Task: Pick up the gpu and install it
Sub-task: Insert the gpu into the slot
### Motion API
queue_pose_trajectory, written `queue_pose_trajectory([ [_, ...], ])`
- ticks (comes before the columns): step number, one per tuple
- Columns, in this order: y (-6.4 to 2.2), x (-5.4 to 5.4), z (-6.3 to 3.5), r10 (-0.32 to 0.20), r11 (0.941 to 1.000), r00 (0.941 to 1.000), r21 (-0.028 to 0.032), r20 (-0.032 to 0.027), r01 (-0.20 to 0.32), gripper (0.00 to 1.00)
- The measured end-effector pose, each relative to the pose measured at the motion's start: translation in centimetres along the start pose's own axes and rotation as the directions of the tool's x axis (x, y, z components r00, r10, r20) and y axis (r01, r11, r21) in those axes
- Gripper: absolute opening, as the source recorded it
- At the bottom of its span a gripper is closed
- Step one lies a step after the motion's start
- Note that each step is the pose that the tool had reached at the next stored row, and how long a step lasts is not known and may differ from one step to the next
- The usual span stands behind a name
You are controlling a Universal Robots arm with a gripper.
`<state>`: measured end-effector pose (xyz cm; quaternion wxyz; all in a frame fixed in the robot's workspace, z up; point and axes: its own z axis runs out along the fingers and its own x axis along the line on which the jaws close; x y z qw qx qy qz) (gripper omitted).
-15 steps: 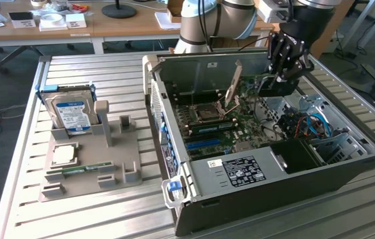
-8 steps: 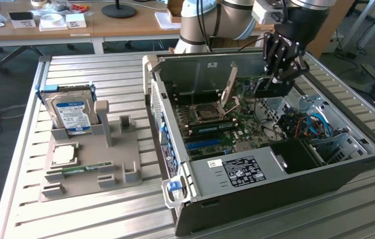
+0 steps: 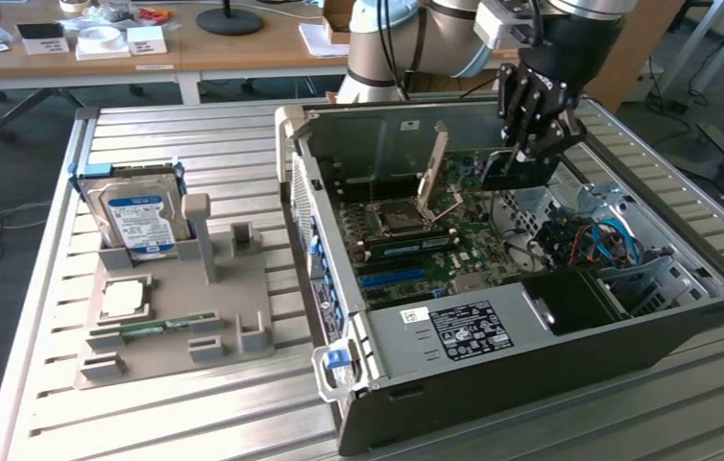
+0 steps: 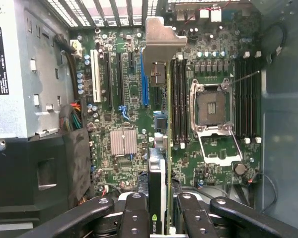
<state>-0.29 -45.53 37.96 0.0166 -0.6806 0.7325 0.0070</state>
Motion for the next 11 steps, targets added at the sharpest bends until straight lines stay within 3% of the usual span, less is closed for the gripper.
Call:
queue_pose_trajectory([
  [5, 0.08, 0.0, 0.0, 0.0, 1.0, 1.0, 0.0, 0.0001, 0.0, 0.26],
  [11, 1.02, 0.1, 0.01, 0.0, 1.0, 1.0, 0.0001, 0.0002, 0.0, 0.26],
])
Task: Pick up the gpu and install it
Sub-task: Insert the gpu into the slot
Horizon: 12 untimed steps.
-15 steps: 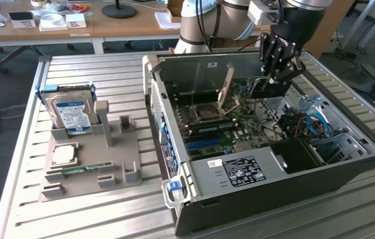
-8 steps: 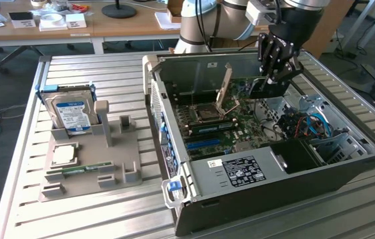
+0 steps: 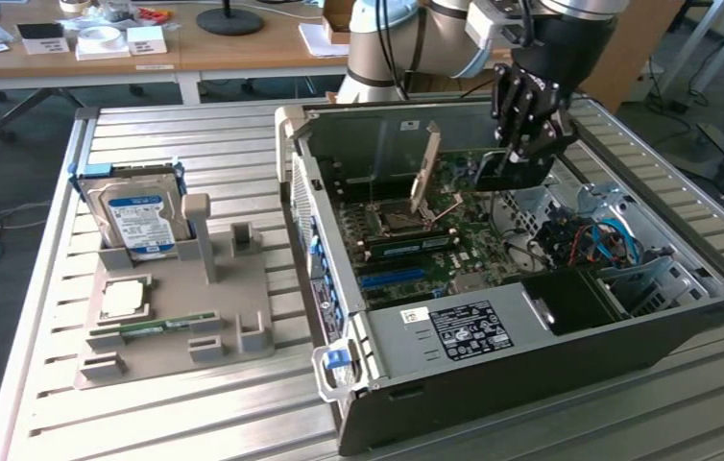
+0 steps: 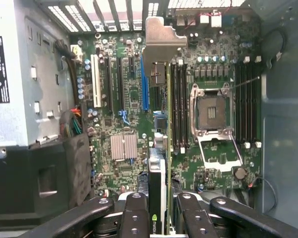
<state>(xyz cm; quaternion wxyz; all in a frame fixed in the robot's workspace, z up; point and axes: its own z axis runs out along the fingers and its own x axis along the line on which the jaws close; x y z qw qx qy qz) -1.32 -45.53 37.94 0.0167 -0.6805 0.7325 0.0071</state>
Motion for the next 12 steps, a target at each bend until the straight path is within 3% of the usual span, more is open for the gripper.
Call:
queue_pose_trajectory([
  [12, 1.66, 0.1, 0.06, 0.0, 1.0, 1.0, 0.0, -0.0001, 0.0, 0.26],
])
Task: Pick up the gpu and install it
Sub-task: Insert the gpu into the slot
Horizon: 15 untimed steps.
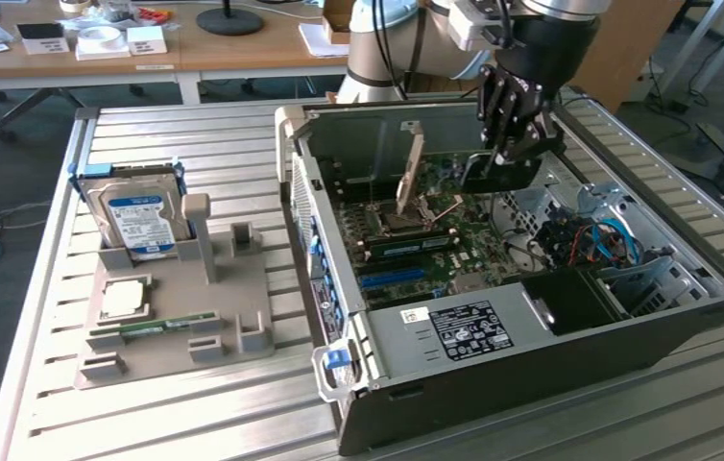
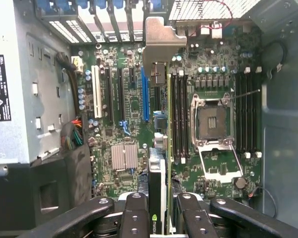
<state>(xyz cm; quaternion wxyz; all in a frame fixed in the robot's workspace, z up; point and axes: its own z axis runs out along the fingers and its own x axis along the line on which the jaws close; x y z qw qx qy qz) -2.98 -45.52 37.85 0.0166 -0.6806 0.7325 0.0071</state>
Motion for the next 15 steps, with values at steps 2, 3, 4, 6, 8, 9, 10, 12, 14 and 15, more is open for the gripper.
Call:
queue_pose_trajectory([
  [2, 0.14, 0.01, 0.04, 0.0, 1.0, 1.0, 0.0, 0.0001, 0.0, 0.26],
  [3, 0.22, 0.01, 0.08, 0.0, 1.0, 1.0, 0.0, 0.0003, 0.0, 0.26],
  [4, 0.31, 0.02, 0.12, 0.0, 1.0, 1.0, 0.0001, 0.0004, 0.0, 0.26],
  [6, 0.48, 0.04, 0.22, 0.0, 1.0, 1.0, 0.0, 0.0001, 0.0, 0.26],
  [8, 0.63, 0.05, 0.33, 0.0, 1.0, 1.0, -0.0001, 0.0, 0.0, 0.26],
  [9, 0.65, 0.05, 0.33, 0.0, 1.0, 1.0, -0.0001, -0.0001, 0.0, 0.26],
  [10, 0.65, 0.05, 0.33, 0.0, 1.0, 1.0, -0.0001, -0.0001, 0.0, 0.26],
  [12, 0.65, 0.05, 0.34, 0.0, 1.0, 1.0, -0.0001, -0.0001, 0.0, 0.26],
  [14, 0.65, 0.05, 0.41, 0.0, 1.0, 1.0, 0.0001, 0.0004, 0.0, 0.26],
  [15, 0.65, 0.06, 0.53, 0.0, 1.0, 1.0, 0.0001, 0.0005, 0.0, 0.26],
])
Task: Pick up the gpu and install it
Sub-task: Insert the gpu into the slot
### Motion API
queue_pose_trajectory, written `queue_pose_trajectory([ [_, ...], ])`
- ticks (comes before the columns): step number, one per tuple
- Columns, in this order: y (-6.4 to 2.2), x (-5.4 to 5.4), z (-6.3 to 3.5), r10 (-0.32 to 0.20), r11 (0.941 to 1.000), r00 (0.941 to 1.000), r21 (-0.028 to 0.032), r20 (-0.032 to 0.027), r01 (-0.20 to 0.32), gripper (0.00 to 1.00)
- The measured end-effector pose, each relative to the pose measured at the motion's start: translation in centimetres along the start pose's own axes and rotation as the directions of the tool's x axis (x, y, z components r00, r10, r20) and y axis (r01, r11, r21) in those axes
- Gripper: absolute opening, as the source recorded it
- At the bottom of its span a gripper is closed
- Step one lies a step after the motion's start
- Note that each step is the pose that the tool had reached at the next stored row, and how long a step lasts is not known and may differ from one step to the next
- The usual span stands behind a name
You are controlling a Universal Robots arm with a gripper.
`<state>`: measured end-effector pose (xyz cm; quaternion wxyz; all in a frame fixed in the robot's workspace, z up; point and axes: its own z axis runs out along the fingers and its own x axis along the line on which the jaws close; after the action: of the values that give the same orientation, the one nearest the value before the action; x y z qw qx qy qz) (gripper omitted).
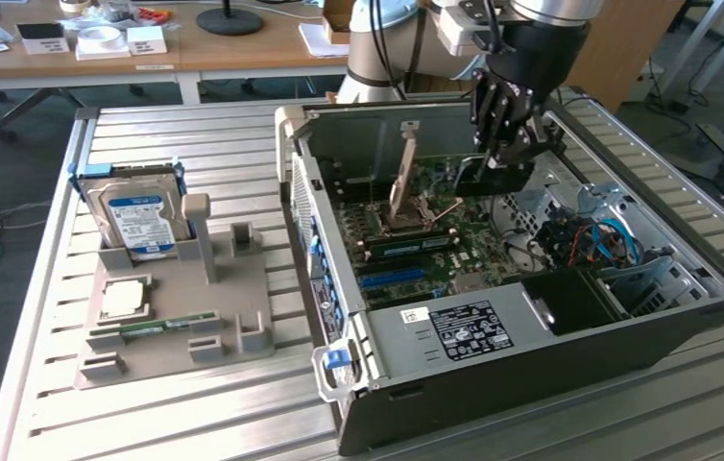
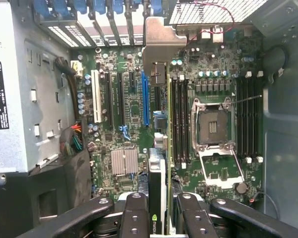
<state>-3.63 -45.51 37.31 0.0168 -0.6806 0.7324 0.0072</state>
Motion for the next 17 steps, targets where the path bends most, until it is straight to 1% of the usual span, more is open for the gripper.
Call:
queue_pose_trajectory([
  [4, 0.01, 0.0, 0.64, 0.0, 1.0, 1.0, -0.0001, -0.0004, 0.0, 0.26],
  [10, 0.02, 0.0, 1.3, 0.0, 1.0, 1.0, -0.0001, -0.0004, 0.0, 0.26],
  [17, 0.02, 0.0, 1.45, 0.0, 1.0, 1.0, -0.0001, -0.0005, 0.0, 0.26],
])
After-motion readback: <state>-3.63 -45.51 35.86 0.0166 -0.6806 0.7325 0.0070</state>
